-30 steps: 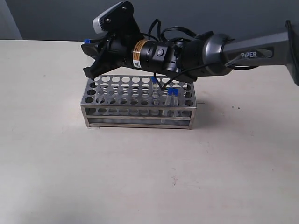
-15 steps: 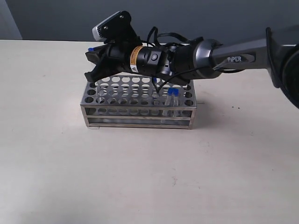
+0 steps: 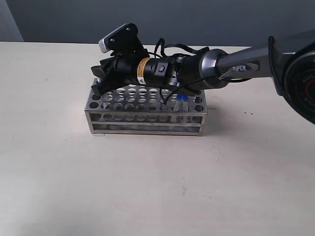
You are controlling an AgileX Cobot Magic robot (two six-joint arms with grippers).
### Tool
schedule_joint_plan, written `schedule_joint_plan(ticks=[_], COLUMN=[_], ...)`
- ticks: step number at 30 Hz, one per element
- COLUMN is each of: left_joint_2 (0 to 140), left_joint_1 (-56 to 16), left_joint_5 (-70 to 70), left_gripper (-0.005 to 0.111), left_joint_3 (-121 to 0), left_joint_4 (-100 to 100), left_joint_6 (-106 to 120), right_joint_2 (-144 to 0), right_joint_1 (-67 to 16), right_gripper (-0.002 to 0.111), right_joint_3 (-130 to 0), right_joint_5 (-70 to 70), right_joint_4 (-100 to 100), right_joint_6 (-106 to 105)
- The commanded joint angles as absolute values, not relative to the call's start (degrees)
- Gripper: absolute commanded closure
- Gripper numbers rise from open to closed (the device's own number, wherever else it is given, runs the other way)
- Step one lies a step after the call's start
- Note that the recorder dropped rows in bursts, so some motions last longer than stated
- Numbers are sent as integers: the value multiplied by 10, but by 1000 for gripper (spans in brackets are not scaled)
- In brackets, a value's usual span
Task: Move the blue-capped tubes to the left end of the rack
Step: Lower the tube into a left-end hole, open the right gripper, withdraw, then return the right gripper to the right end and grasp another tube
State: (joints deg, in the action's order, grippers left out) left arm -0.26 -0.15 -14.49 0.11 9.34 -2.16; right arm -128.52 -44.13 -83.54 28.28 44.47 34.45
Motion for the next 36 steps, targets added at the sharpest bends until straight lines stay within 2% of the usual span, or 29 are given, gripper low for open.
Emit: schedule_joint_plan(ticks=[1,5,11,20,25,32,36], left_joint_2=[0,0,0,0,0,0,0], left_joint_1=[-5,-5,-5,-5,-5,-5,-5], left_joint_5=[-138,-138,-138,-138,-138,-138,-138], left_gripper=[106,106,106,106,106,106,106], left_joint_3=[0,0,0,0,0,0,0], left_joint_4=[93,93,93,93,93,93,93], left_joint_6=[-24,-24,-24,-24,-24,-24,-24], right_joint_2=[-1281,-1251,-1143,-958,-946,-972,-987], right_joint_1=[-441,-438,-407,-347,-347,-351,-354], right_gripper=[74,74,74,74,74,74,63], right_joint_3=[-837,-837,-813,-605,-541,-534,-534], right_joint_5=[290,272,168,192,188,186,188], right_joint_4=[450,432,452,467,496,511,569], right_joint_6=[345,375,382,370,371,391,430])
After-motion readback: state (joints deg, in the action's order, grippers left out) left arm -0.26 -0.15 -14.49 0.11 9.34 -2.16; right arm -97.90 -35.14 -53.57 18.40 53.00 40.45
